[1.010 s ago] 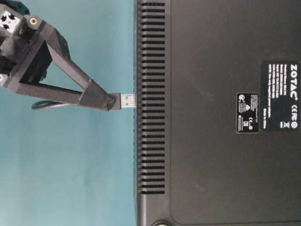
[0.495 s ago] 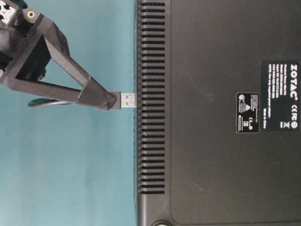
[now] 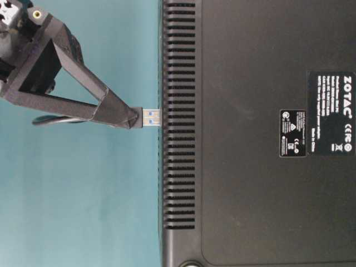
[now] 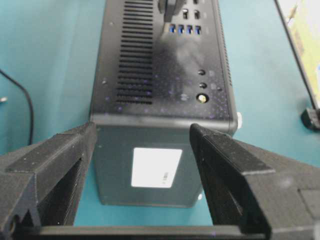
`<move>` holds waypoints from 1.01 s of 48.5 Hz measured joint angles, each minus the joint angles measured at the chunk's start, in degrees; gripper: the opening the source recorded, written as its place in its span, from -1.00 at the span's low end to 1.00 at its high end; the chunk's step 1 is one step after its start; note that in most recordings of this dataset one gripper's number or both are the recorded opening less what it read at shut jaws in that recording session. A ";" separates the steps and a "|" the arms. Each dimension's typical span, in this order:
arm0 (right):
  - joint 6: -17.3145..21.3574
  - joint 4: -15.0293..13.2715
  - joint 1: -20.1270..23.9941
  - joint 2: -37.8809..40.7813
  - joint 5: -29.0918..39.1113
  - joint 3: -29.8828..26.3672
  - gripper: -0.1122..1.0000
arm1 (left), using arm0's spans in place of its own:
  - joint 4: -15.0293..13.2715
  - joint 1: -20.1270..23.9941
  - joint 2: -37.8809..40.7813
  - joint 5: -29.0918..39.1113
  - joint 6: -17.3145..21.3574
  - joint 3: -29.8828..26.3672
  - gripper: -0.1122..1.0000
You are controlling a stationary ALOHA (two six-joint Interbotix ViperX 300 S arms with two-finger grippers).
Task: Insert the USB into the PC box with both arms.
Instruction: 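Align the USB plug with a blue USB port using the right gripper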
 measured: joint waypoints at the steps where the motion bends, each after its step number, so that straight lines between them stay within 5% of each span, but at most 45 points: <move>1: 0.00 0.00 0.00 0.00 0.00 0.00 -0.62 | 0.00 0.00 0.00 0.00 0.00 0.00 0.60; 49: 0.00 0.35 0.62 0.44 0.00 0.26 -0.62 | 0.00 0.00 0.26 0.00 -0.09 0.00 0.60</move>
